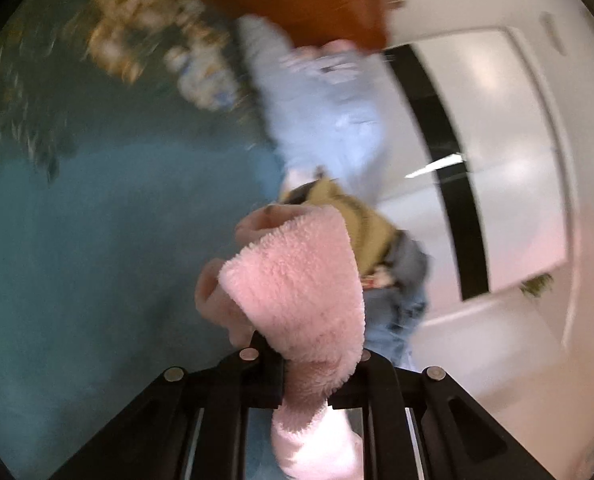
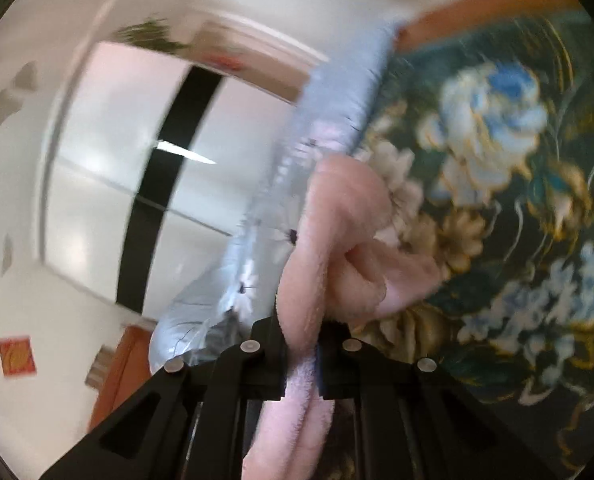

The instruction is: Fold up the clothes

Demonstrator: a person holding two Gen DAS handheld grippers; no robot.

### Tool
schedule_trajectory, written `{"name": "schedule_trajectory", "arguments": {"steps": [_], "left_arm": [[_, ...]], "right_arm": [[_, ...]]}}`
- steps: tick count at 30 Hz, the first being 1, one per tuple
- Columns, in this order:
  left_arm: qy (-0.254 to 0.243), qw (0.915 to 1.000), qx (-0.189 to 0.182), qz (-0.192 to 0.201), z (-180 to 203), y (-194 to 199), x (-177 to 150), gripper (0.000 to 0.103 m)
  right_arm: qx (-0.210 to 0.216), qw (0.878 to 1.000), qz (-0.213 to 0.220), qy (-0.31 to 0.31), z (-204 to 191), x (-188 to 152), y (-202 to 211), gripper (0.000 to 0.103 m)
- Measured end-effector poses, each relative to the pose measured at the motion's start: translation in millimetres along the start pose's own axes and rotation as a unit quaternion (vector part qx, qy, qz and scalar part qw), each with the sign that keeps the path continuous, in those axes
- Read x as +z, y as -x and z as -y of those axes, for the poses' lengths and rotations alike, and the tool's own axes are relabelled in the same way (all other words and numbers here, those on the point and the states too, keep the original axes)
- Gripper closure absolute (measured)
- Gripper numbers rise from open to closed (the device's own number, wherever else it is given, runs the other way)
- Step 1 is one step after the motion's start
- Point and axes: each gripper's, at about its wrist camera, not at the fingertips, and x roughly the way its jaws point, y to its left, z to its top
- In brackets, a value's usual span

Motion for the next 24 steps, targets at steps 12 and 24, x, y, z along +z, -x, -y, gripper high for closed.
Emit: {"name": "schedule_trajectory", "arguments": {"steps": [12, 24], "left_arm": [[0.105, 0.9874, 0.097, -0.066, -146.2, 20.1, -32.7, 0.088], [0.094, 0.9888, 0.096, -0.065, -155.1, 33.3, -40.8, 0.072]], "right_arm": [[-0.085, 0.992, -0.075, -0.052, 109.2, -63.0, 22.8, 0.092], [-0.123, 0.99, -0.069, -0.031, 104.1, -53.6, 49.0, 0.082]]}}
